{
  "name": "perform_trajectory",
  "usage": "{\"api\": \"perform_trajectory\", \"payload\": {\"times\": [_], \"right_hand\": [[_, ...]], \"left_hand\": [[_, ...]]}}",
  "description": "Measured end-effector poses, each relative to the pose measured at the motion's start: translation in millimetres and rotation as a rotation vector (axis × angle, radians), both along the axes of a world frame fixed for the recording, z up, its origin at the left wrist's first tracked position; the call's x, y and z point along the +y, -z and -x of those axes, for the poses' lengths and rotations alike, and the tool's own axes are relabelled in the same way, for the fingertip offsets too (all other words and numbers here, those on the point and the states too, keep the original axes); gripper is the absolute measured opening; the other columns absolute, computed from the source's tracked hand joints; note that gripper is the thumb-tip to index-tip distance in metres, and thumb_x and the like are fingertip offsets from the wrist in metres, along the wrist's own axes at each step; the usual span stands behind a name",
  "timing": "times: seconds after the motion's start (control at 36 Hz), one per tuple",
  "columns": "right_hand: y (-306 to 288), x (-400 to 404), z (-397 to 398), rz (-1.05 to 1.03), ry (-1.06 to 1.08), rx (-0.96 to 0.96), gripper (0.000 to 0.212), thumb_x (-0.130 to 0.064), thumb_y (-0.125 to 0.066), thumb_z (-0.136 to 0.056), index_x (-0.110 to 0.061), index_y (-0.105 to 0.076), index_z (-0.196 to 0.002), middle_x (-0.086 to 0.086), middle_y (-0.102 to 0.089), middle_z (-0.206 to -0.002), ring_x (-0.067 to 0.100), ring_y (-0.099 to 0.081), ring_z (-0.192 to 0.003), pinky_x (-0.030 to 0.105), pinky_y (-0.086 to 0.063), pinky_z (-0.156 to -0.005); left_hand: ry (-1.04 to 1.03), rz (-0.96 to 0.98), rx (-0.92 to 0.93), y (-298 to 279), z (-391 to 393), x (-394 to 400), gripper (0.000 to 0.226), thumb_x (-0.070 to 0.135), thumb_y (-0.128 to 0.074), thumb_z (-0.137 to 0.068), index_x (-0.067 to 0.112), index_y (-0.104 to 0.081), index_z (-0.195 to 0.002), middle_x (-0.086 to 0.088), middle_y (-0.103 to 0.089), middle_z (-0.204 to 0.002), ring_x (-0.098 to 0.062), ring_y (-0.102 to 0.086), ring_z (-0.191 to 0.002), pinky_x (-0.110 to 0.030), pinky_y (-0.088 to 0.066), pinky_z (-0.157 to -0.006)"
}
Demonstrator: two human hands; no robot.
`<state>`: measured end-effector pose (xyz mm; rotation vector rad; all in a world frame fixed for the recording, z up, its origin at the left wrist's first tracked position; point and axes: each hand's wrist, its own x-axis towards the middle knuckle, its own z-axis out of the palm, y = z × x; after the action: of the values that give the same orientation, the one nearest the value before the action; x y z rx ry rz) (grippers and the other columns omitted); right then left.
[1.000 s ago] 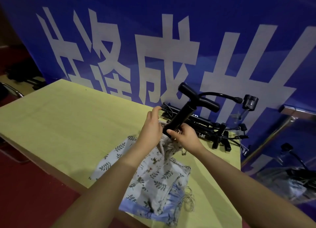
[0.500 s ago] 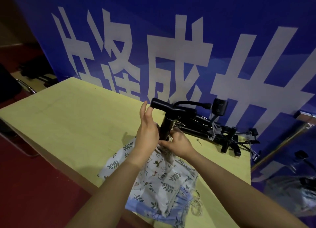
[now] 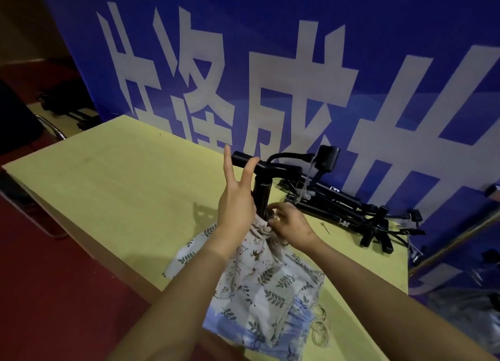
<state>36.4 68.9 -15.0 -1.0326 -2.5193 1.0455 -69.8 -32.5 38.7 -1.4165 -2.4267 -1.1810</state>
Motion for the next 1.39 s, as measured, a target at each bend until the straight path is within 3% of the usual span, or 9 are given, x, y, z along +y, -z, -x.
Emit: {"api": "perform_trajectory", "payload": {"times": [0.11,0.22,0.31,0.39,0.61,0.75,0.89,1.03,1.39], "right_hand": [[0,12,-9,0.049,0.161,0.138,0.037,0.004,-0.052,-0.089,-0.005,-0.053,-0.124,0.016,-0.047,-0.129,0.025,-0.051,-0.114,0.014,-0.038,-0.088],[-6,21,-16,-0.029,0.065,-0.136,0.036,-0.005,-0.054,-0.089,-0.003,-0.056,-0.125,0.016,-0.05,-0.13,0.029,-0.049,-0.12,0.027,-0.039,-0.094],[-10,19,-21,-0.049,0.008,-0.222,0.028,-0.019,-0.055,-0.092,0.006,-0.066,-0.098,0.018,-0.055,-0.096,0.027,-0.052,-0.093,0.025,-0.032,-0.069],[-7,22,-26,-0.085,0.055,-0.188,0.035,-0.026,-0.046,-0.098,0.0,-0.061,-0.08,0.01,-0.043,-0.093,0.023,-0.041,-0.101,0.028,-0.032,-0.082],[-14,16,-43,0.363,0.28,0.47,0.024,-0.008,-0.046,-0.098,-0.005,-0.056,-0.077,0.008,-0.057,-0.075,0.016,-0.058,-0.069,0.013,-0.047,-0.065],[-48,16,-44,0.709,0.425,0.667,0.034,0.003,-0.035,-0.093,-0.011,-0.048,-0.065,0.002,-0.047,-0.05,0.014,-0.042,-0.04,0.032,-0.046,-0.054],[-72,19,-54,0.68,0.328,0.733,0.028,-0.004,-0.042,-0.096,-0.008,-0.052,-0.07,-0.004,-0.045,-0.041,0.005,-0.04,-0.032,0.027,-0.034,-0.045],[-87,21,-54,0.567,0.241,0.763,0.024,-0.011,-0.048,-0.096,-0.006,-0.066,-0.082,0.001,-0.063,-0.062,0.011,-0.059,-0.053,0.02,-0.047,-0.051],[-155,14,-66,0.399,0.085,0.851,0.027,-0.02,-0.045,-0.099,-0.013,-0.064,-0.08,-0.002,-0.045,-0.058,0.01,-0.039,-0.048,0.019,-0.034,-0.044]], "left_hand": [[-0.007,0.025,-0.001,-4,1,3,0.09,-0.018,-0.055,-0.075,0.042,-0.02,-0.131,0.007,0.015,-0.155,-0.021,-0.053,-0.056,-0.03,-0.048,-0.049],[-0.003,0.038,0.014,-6,-2,4,0.088,-0.017,-0.054,-0.074,0.042,-0.02,-0.13,0.004,0.009,-0.153,-0.022,-0.05,-0.053,-0.03,-0.044,-0.046],[0.002,0.05,0.012,-6,-4,5,0.088,-0.017,-0.055,-0.075,0.042,-0.019,-0.13,0.007,0.009,-0.152,-0.023,-0.052,-0.056,-0.032,-0.049,-0.049],[0.006,0.061,0.022,-6,-6,5,0.088,-0.017,-0.055,-0.074,0.04,-0.022,-0.132,0.006,0.009,-0.153,-0.02,-0.051,-0.056,-0.028,-0.045,-0.048],[0.022,0.082,0.049,-7,-15,3,0.089,-0.018,-0.055,-0.072,0.037,-0.024,-0.135,-0.001,0.009,-0.154,-0.019,-0.047,-0.055,-0.021,-0.032,-0.045],[0.028,0.1,0.043,-10,-22,3,0.087,-0.017,-0.055,-0.074,0.038,-0.023,-0.134,0.001,0.009,-0.153,-0.019,-0.047,-0.057,-0.022,-0.033,-0.046],[0.031,0.104,0.13,-24,-29,4,0.074,-0.013,-0.058,-0.076,0.024,-0.032,-0.134,-0.004,0.007,-0.156,-0.023,-0.054,-0.084,-0.024,-0.036,-0.055],[0.092,0.111,0.282,-32,-31,9,0.067,-0.013,-0.051,-0.079,0.017,-0.036,-0.137,-0.006,-0.021,-0.154,-0.033,-0.043,-0.118,-0.036,-0.045,-0.082],[0.141,0.0,0.408,-55,-33,7,0.057,-0.023,-0.062,-0.062,0.011,-0.065,-0.108,-0.014,-0.059,-0.118,-0.037,-0.054,-0.081,-0.039,-0.048,-0.057]]}}
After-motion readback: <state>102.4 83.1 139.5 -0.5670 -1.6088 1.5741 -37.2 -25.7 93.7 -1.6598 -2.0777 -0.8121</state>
